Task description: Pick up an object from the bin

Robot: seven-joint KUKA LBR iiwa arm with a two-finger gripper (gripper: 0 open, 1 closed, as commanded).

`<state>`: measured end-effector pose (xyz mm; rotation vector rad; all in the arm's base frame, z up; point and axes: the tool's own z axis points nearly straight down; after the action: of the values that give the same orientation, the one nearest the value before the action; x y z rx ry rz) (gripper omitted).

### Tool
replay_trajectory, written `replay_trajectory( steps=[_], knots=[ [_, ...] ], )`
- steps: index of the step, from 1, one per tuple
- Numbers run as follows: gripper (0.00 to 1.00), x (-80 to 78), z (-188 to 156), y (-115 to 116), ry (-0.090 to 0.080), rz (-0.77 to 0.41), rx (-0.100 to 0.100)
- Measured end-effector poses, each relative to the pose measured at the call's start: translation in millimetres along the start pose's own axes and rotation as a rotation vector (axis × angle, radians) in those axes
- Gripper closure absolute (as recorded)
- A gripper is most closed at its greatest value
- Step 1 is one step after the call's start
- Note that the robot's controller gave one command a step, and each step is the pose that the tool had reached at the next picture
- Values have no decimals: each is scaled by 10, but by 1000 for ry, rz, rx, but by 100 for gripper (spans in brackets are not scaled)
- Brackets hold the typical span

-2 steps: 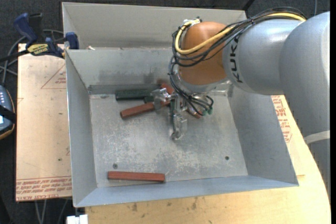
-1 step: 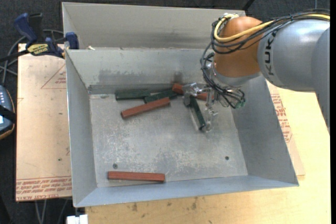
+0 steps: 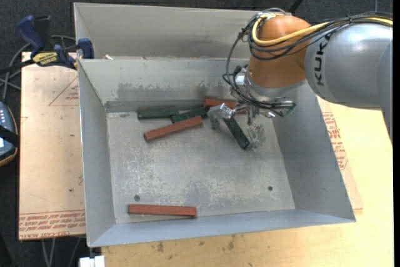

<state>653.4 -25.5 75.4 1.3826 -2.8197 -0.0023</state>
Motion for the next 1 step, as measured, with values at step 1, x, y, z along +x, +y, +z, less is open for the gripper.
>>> replay_trajectory(
  steps=[1],
  knots=[
    [100, -5, -2, -1, -3, 1, 0]
  ],
)
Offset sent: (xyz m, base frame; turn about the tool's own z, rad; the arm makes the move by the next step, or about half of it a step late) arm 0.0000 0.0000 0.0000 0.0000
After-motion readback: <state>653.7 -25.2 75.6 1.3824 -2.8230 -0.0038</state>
